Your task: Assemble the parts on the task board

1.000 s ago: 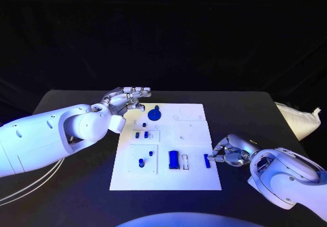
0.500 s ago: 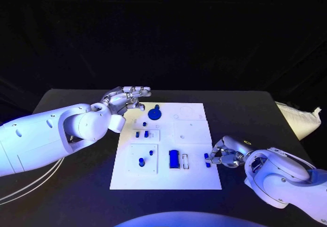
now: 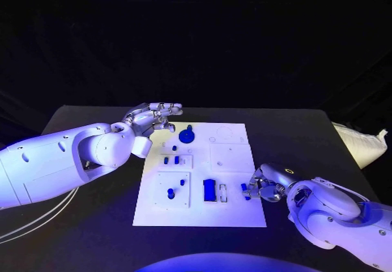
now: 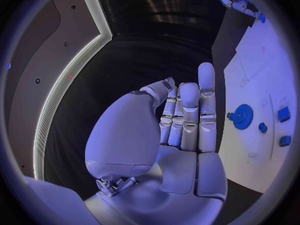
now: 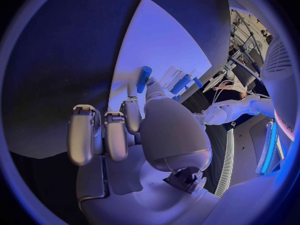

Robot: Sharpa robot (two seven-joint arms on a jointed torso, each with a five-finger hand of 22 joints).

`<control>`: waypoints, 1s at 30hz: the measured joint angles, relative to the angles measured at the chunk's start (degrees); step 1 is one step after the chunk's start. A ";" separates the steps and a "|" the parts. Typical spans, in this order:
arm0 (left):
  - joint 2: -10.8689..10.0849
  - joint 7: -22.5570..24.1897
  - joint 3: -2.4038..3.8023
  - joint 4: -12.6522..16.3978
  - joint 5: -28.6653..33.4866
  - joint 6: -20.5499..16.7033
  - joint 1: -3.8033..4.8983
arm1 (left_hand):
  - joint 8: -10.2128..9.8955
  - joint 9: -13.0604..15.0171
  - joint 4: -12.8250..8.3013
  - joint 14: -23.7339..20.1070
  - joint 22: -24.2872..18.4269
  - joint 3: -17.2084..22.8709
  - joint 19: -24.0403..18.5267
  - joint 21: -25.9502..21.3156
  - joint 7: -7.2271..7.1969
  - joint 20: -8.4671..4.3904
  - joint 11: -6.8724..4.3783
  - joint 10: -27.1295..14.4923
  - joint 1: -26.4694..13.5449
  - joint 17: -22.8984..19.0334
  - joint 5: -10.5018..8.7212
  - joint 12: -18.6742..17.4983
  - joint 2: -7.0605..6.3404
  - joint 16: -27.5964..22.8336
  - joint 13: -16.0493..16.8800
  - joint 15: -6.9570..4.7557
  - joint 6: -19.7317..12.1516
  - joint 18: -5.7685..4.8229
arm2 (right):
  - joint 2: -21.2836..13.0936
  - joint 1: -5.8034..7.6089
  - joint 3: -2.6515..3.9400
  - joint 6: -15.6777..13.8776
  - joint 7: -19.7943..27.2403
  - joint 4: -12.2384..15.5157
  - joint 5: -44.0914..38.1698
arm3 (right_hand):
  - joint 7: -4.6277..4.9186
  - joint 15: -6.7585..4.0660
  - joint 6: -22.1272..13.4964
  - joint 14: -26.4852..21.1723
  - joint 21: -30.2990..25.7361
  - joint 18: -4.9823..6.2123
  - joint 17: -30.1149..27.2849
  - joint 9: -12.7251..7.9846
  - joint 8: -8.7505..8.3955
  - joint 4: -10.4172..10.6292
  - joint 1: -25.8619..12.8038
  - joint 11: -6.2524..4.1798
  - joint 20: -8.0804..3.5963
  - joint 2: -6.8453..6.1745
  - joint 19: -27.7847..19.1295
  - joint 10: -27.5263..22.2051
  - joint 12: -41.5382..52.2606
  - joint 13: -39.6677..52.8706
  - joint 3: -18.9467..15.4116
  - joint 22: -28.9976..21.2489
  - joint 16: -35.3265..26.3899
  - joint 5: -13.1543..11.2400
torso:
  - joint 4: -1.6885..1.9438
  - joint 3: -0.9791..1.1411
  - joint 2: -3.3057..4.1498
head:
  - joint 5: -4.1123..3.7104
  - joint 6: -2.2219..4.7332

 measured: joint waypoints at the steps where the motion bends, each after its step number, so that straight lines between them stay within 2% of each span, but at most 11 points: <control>1: 0.01 0.00 0.00 -0.01 0.00 0.00 0.00 | 0.00 0.00 0.00 0.00 0.00 0.00 0.00 0.00 0.00 0.00 0.00 0.00 0.00 0.00 0.00 0.00 0.00 0.00 0.00 0.00 0.00 0.00 | 0.18 0.01 0.00 0.39 0.00 -0.12 -0.87 | 0.01 -0.03 0.16 -0.04 0.00 0.00 0.00 0.05 -0.01 -0.05 0.07 0.00 0.00 -0.07 0.00 0.00 0.00 0.00 0.05 0.07 0.00 0.00 | 0.01 0.00 0.00 | 0.02 0.00; 3: 0.02 -0.01 0.00 -0.01 0.00 0.01 0.00 | 0.00 0.00 0.00 0.01 0.00 0.00 0.00 0.00 0.00 0.00 0.00 0.00 0.00 0.00 0.00 0.00 0.00 0.00 0.00 0.01 0.00 0.00 | 0.68 0.11 0.00 1.57 0.00 -0.38 -3.17 | -0.07 -0.22 0.27 -0.22 0.00 0.00 0.00 0.31 -0.03 -0.52 0.51 0.00 -0.12 -0.03 0.12 0.00 0.01 0.01 0.52 0.21 0.00 -1.74 | 0.01 0.00 0.00 | 0.08 -0.02; 6: 0.02 -0.02 -0.01 -0.01 0.00 0.01 0.00 | 0.00 0.00 0.00 0.08 0.00 0.00 0.00 0.00 0.00 0.00 0.00 0.00 0.00 0.00 0.00 0.00 0.00 0.00 0.00 0.08 0.00 0.00 | 1.40 0.26 -0.02 3.21 0.01 -0.70 -6.17 | -0.02 -0.25 0.62 -0.21 0.00 0.01 0.00 0.38 -0.06 -1.52 1.59 0.00 -0.23 -0.05 0.23 0.00 -0.09 0.90 1.53 0.21 0.00 -7.09 | 0.01 -0.01 -0.01 | 0.13 -0.11; 7: 0.02 -0.02 -0.01 -0.02 0.00 0.01 0.00 | 0.00 0.00 0.00 0.08 0.00 0.00 0.00 0.00 0.00 0.00 0.00 0.00 0.00 0.00 0.00 0.00 0.00 0.00 0.00 0.08 0.00 0.00 | 1.81 0.32 -0.03 3.95 0.02 -0.84 -7.49 | -0.02 -0.28 0.65 -0.18 0.00 0.00 -0.01 1.13 -0.06 -1.75 1.76 0.00 -0.23 -0.21 0.23 0.00 -0.24 0.90 1.81 0.21 0.00 -8.20 | 0.00 -0.02 -0.01 | 0.15 -0.12; 8: 0.02 -0.03 -0.01 -0.02 0.00 0.01 0.00 | 0.00 0.00 0.00 0.08 0.00 0.00 0.00 0.00 0.00 0.00 0.00 0.00 0.00 0.00 0.00 0.00 0.00 0.00 0.00 0.08 0.00 0.00 | 2.14 0.33 -0.03 4.51 0.02 -1.05 -8.47 | -0.01 -0.36 0.64 -0.10 0.00 0.00 0.00 7.50 -0.62 -1.89 1.94 0.00 -0.23 -0.39 0.23 0.00 -0.34 0.90 2.25 0.21 0.00 -9.03 | 0.00 -0.01 0.00 | 0.19 -0.12; 9: 0.03 -0.03 -0.01 -0.02 0.00 0.01 0.00 | 0.00 0.00 0.00 0.08 0.00 0.00 0.00 0.00 0.00 0.00 0.00 0.00 0.00 0.00 0.00 0.00 0.00 0.00 0.00 0.08 0.00 0.00 | 2.44 0.34 -0.03 5.04 0.01 -1.23 -9.39 | -0.01 -0.40 0.64 -0.06 0.00 0.00 -0.01 10.61 -0.71 -2.07 2.17 0.00 -0.23 -0.62 0.23 0.00 -0.46 0.90 2.59 0.21 0.00 -9.69 | 0.00 -0.02 0.00 | 0.21 -0.13; 10: 0.03 -0.03 -0.01 -0.03 0.00 0.01 0.00 | 0.00 0.00 0.00 0.08 0.00 0.00 0.00 0.00 0.00 0.00 0.00 0.00 0.00 0.00 0.00 0.00 0.00 0.00 0.00 0.08 0.00 0.00 | 2.78 0.34 -0.03 5.80 0.01 -1.41 -10.54 | 0.01 -0.45 0.58 -0.01 0.00 0.00 -0.01 15.90 -0.86 -2.30 2.18 0.00 -0.23 -0.63 0.23 0.00 -0.47 0.90 2.82 0.21 0.00 -10.25 | 0.00 -0.01 0.00 | 0.21 -0.15; 11: 0.04 -0.04 -0.01 -0.03 0.00 0.01 0.00 | 0.00 0.00 0.00 0.08 0.00 0.00 0.00 0.00 0.00 0.00 0.00 0.00 0.00 0.00 0.00 0.00 0.00 0.00 0.00 0.08 0.00 0.00 | 2.98 0.34 -0.03 6.30 0.01 -1.44 -11.31 | 0.08 -0.45 0.52 -0.01 0.00 0.00 -0.01 17.60 -0.93 -2.58 2.50 0.00 -0.23 -0.95 0.23 0.00 -0.52 1.32 3.19 0.20 0.00 -11.12 | 0.00 -0.02 0.00 | 0.22 -0.20; 22: 0.04 -0.10 -0.01 -0.03 0.00 0.03 -0.01 | 0.24 0.00 -0.16 -0.10 -0.06 -0.16 0.00 0.00 0.00 0.00 0.00 -0.01 -0.23 -0.15 0.00 0.34 0.23 0.00 0.00 0.28 0.00 0.00 | 3.77 0.44 0.20 9.73 0.03 -1.38 -15.54 | 0.00 -0.46 0.81 0.00 0.00 0.00 -0.01 17.95 -1.18 -2.79 3.10 -0.21 -0.23 -1.55 0.23 -0.21 -0.98 2.05 4.75 0.26 0.00 -12.17 | -0.01 -0.04 -0.01 | 0.22 -0.31; 24: 0.05 -0.11 -0.01 -0.03 0.00 0.04 0.00 | 0.24 0.00 -0.16 -0.10 -0.06 -0.16 0.00 0.00 0.00 0.00 0.00 -0.01 -0.23 -0.16 0.00 0.34 0.23 0.00 0.00 0.28 0.00 0.00 | 3.88 0.45 0.20 9.88 0.09 -1.37 -15.80 | 0.00 -0.46 0.82 0.00 0.00 0.00 -0.02 17.95 -1.47 -2.40 3.37 -0.21 -0.39 -1.82 0.07 -0.21 -1.01 2.09 5.19 0.26 0.00 -9.57 | -0.01 -0.04 -0.01 | 0.20 -0.29; 30: 0.06 -0.13 -0.01 -0.01 0.00 0.04 0.00 | 0.24 0.00 -0.16 -0.10 -0.06 -0.16 0.00 0.00 0.00 0.00 -0.01 -0.01 -0.23 -0.15 0.00 0.34 0.23 0.00 0.00 0.29 0.00 0.00 | 3.76 0.33 0.08 9.41 0.13 -0.91 -15.71 | -0.32 -0.66 0.49 -0.20 0.00 0.00 -0.02 17.94 -2.14 -0.87 4.13 -0.42 -0.65 -2.58 0.21 -0.42 -1.59 2.06 8.05 0.26 0.00 -7.09 | -0.02 -0.02 -0.01 | 0.14 -0.27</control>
